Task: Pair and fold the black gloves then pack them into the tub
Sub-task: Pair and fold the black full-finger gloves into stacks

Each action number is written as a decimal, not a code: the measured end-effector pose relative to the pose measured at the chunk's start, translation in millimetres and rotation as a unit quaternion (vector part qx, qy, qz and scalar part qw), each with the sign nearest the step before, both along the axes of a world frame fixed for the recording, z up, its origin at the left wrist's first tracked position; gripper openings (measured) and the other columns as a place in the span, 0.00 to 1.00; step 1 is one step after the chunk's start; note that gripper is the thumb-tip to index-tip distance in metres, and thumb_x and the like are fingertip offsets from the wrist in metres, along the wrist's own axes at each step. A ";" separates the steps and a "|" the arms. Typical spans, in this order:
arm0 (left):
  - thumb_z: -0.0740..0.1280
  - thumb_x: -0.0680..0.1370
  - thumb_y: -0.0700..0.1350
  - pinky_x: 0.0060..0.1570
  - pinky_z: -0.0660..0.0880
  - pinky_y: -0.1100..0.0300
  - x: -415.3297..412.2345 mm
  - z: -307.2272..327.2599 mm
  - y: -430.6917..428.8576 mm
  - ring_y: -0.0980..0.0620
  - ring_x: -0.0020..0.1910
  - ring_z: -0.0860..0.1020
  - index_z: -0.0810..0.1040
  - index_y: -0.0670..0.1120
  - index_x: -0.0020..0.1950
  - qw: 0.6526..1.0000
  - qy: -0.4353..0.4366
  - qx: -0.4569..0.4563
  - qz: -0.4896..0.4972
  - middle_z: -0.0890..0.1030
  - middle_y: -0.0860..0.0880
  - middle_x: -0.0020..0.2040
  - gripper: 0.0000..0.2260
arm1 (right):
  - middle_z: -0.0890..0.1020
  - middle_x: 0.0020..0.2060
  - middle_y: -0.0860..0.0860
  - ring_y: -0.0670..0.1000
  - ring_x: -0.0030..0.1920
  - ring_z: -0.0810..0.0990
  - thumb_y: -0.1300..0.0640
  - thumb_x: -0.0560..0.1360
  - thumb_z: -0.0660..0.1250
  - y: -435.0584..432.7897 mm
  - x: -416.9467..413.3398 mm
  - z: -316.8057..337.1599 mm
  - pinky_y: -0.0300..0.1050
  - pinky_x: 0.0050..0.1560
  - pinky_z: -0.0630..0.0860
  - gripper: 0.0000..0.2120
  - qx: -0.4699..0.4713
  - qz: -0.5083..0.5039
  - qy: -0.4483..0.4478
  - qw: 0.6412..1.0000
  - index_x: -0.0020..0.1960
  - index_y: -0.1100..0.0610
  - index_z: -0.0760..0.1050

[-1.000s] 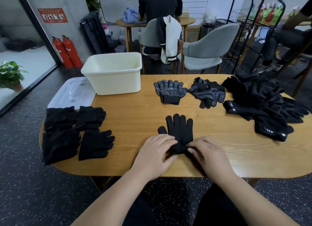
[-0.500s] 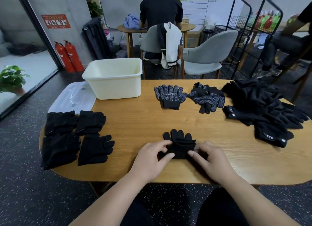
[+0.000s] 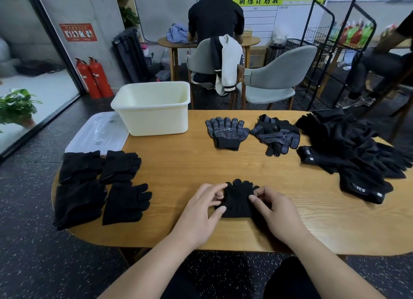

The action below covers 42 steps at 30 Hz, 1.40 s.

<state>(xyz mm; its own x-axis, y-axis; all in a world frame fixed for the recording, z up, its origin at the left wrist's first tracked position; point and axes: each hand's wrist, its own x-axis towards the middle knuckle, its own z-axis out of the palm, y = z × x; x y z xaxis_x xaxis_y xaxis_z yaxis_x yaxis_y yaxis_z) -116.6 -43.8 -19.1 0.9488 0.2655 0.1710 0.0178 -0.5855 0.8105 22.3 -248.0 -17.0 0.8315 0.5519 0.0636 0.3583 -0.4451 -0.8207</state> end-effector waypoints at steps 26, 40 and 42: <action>0.52 0.86 0.65 0.83 0.45 0.55 2.4 0.2 -10.4 0.63 0.83 0.37 0.48 0.57 0.87 0.923 0.104 0.341 -0.143 0.43 0.60 0.86 0.31 | 0.78 0.39 0.41 0.41 0.37 0.78 0.55 0.82 0.69 12.2 -2.9 -9.4 0.39 0.35 0.70 0.05 -0.051 -0.119 -0.110 0.985 0.56 0.49 0.73; 0.47 0.86 0.67 0.84 0.41 0.49 6.7 3.9 -12.2 0.57 0.82 0.29 0.39 0.50 0.87 0.900 0.114 0.394 -0.149 0.32 0.55 0.85 0.36 | 0.53 0.85 0.44 0.53 0.85 0.49 0.35 0.84 0.34 19.4 -1.2 -25.3 0.57 0.81 0.57 0.36 -0.286 0.002 -0.250 0.925 0.85 0.49 0.56; 0.46 0.86 0.65 0.84 0.40 0.50 5.5 1.4 -12.5 0.58 0.82 0.31 0.42 0.50 0.87 0.901 0.108 0.397 -0.137 0.36 0.55 0.86 0.34 | 0.46 0.85 0.42 0.52 0.85 0.43 0.33 0.81 0.27 19.7 1.5 -27.9 0.57 0.83 0.50 0.39 -0.294 0.010 -0.235 0.926 0.86 0.48 0.48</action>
